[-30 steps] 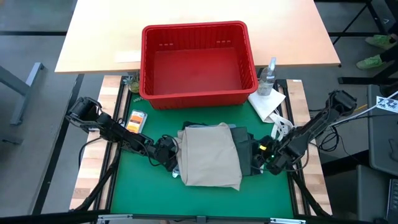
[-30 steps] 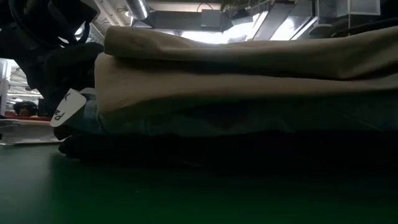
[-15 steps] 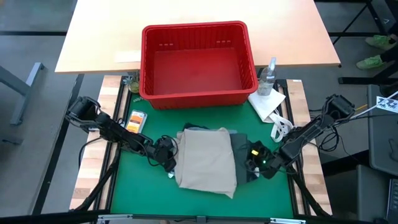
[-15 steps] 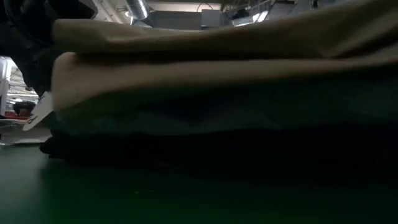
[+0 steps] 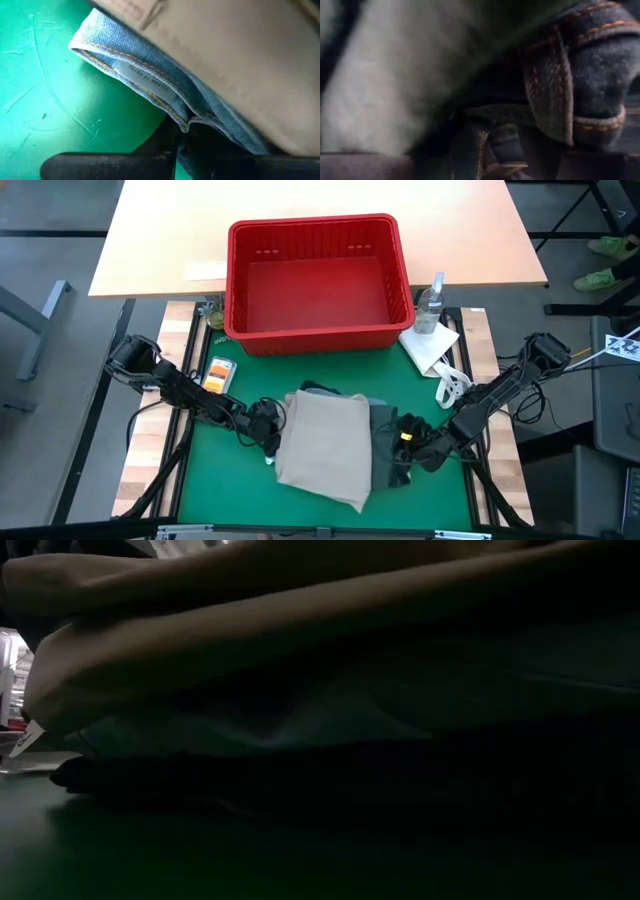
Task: Fold laundry
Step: Put the stack of colored folded clothes into the red laundry bin
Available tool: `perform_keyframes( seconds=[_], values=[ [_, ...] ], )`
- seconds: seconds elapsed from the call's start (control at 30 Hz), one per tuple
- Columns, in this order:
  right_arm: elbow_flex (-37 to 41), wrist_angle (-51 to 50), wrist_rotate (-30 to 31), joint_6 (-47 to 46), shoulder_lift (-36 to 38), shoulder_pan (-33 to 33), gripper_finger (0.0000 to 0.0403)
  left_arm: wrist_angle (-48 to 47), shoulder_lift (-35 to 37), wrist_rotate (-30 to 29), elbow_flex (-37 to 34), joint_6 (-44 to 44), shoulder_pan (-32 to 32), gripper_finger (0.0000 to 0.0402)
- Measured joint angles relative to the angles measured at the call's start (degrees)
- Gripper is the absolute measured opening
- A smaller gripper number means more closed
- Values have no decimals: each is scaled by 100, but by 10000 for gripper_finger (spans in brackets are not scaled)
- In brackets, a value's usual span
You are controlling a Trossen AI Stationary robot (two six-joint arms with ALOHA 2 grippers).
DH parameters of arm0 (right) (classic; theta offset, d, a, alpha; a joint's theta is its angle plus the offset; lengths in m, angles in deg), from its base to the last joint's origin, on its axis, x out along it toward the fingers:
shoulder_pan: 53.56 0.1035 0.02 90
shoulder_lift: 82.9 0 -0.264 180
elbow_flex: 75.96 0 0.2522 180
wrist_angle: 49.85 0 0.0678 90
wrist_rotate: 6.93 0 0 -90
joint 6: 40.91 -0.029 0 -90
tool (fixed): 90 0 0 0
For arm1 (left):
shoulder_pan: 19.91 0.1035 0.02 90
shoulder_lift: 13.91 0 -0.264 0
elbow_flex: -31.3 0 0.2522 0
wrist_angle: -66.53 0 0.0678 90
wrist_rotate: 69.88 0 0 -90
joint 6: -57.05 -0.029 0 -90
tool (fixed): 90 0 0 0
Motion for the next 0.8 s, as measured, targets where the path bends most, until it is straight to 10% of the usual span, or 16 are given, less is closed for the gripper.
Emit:
perform_keyframes(
  seconds=[0.8],
  values=[
    [-3, -1595, -1764, -519, 9, -4, 167, 126, -13, 131, -10, 52, 2, 24]
  ],
)
